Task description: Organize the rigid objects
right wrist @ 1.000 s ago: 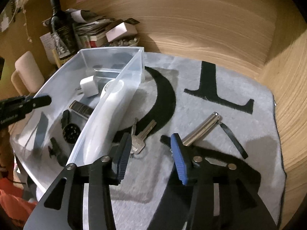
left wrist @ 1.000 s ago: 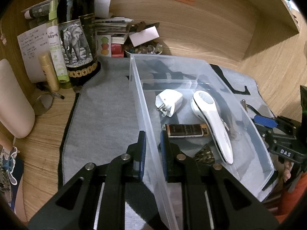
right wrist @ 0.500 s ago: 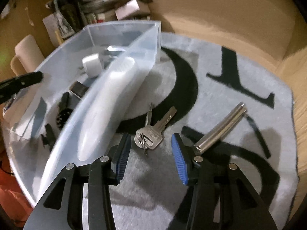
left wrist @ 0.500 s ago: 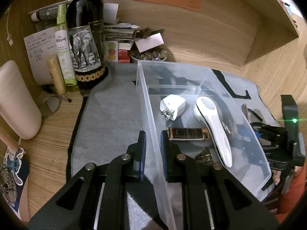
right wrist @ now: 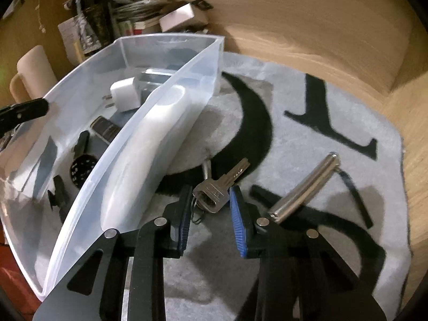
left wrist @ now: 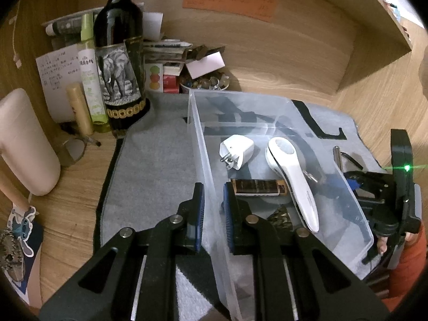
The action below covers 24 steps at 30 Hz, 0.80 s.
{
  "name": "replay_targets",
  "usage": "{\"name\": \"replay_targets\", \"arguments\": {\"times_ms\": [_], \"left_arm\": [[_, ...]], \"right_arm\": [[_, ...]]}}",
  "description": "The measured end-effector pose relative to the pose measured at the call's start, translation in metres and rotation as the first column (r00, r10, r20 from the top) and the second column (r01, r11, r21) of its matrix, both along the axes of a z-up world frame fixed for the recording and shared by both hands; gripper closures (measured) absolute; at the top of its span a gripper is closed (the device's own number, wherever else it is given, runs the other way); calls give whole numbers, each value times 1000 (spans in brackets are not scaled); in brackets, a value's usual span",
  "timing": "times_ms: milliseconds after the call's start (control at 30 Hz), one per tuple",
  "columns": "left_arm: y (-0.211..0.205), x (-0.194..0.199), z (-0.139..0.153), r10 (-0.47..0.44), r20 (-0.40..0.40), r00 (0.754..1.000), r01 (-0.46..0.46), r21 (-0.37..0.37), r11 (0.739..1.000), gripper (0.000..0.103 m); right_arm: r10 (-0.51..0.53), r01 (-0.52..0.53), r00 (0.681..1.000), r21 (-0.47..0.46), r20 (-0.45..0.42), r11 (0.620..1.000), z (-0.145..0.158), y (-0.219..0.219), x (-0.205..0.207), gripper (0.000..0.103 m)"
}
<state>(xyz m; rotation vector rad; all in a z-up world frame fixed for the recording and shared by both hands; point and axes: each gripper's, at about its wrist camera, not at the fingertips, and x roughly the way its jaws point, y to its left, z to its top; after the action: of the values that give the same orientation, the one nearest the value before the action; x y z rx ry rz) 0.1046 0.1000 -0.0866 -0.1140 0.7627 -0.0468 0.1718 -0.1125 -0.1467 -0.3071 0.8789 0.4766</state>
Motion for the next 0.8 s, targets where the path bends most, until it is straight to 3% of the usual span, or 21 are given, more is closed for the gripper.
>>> {"name": "replay_targets", "arguments": {"times_ms": [467,800], "left_arm": [[-11,5,1,8,15,1000,-8,37,999,91],[-16,7,-1,-10,18,1000,9,42,999,91]], "right_arm": [[-60,51,990,74,131,996,51,-16,-9,78],[-24,-10,954,112,300,994,111,-4,-22,78]]}}
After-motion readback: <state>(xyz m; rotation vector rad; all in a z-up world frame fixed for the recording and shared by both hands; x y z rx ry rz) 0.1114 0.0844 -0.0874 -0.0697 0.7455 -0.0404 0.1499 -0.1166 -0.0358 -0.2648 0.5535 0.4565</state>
